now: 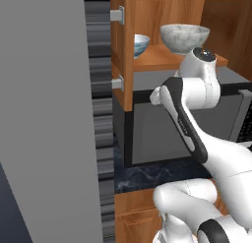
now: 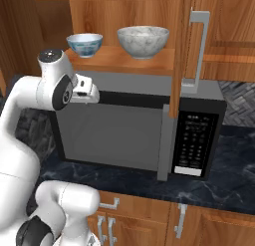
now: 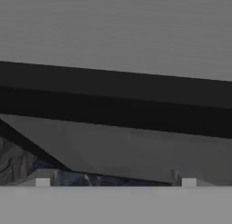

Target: Take the smaller bowl and place it next to the appetizer plate on the dining counter , and place the larger bowl next to the plate with cooked food.

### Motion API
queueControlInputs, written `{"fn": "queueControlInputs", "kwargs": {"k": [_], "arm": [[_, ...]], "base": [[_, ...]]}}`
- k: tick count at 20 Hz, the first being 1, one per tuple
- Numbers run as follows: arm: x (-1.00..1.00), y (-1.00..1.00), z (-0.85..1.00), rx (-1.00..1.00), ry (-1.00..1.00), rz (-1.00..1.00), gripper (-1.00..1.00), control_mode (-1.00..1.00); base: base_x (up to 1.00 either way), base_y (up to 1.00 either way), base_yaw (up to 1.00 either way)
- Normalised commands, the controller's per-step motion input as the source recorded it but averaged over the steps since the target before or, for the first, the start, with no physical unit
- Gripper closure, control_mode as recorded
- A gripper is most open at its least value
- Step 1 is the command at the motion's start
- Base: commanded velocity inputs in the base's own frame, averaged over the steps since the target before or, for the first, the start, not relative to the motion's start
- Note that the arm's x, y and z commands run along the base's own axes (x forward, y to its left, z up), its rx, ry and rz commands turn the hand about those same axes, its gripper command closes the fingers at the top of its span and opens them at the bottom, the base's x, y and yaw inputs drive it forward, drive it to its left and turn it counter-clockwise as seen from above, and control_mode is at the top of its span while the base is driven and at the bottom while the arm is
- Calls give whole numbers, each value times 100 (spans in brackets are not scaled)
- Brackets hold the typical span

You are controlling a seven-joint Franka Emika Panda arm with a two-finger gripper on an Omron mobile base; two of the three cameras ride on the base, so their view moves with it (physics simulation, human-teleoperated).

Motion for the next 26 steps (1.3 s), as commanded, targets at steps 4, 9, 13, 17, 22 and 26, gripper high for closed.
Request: {"fn": "queueControlInputs", "kwargs": {"k": [4,9,13,17,22,26], "arm": [[-29,-45,55,4,-39,-4,-100,-100],[-19,-29,74,15,-34,-5,-100,-100],[-22,-20,71,19,-27,-10,-100,-100],[-8,-14,57,23,-8,-27,-100,-100],[0,-17,38,26,0,-36,-100,-100],[0,-49,20,29,0,-22,-100,-100]], "base": [[0,0,0],[0,0,0],[0,0,0],[0,0,0],[0,0,0],[0,0,0]]}}
